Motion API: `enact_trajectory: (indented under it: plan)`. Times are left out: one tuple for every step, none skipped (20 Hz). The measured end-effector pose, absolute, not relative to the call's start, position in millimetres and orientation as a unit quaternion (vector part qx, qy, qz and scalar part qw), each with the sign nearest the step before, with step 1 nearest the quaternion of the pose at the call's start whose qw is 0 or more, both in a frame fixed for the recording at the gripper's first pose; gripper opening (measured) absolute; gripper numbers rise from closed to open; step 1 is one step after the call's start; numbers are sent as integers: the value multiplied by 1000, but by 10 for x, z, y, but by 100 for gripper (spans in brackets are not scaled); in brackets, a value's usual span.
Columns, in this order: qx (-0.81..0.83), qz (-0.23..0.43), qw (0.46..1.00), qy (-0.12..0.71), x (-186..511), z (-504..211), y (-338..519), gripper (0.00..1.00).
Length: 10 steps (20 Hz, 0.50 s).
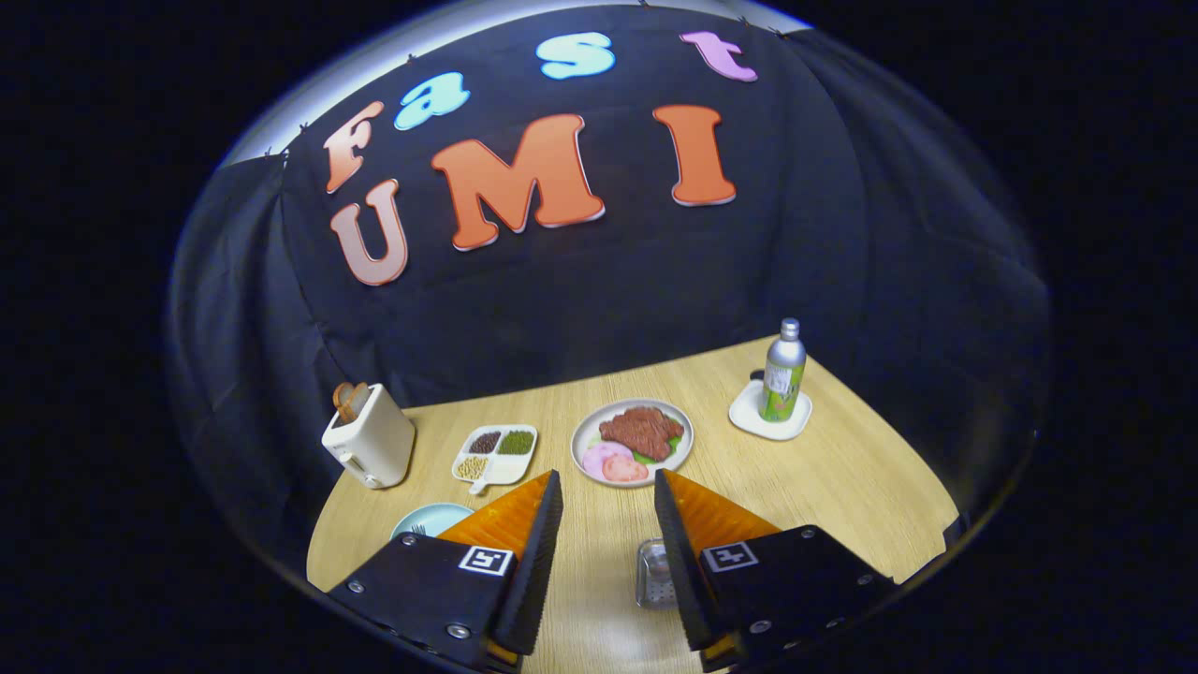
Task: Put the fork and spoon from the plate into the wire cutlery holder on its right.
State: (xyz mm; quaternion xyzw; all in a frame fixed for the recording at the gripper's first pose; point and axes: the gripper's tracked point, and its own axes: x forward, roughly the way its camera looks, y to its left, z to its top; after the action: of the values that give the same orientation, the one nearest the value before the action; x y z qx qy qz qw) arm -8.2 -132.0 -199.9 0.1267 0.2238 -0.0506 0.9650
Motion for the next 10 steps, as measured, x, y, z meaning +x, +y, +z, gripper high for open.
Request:
enact_trajectory:
  plan:
    - [117, -53, 972, 199, -37, -1877, -1265, 67]
    - [105, -53, 976, 182, -23, -1788, -1209, 70]
    - [90, -55, 980, 168, -6, -1718, -1145, 74]
    - [78, -55, 984, 148, 24, -1634, -1069, 74]
    - [68, -52, 988, 125, 56, -1534, -972, 74]
    - [61, -49, 992, 103, 82, -1437, -879, 74]
    - [57, -45, 994, 85, 123, -1357, -787, 74]
    - [55, -42, 995, 68, 149, -1300, -693, 74]
    - [56, -37, 996, 58, 169, -1267, -574, 77]
    - [56, -36, 996, 57, 189, -1289, -478, 78]
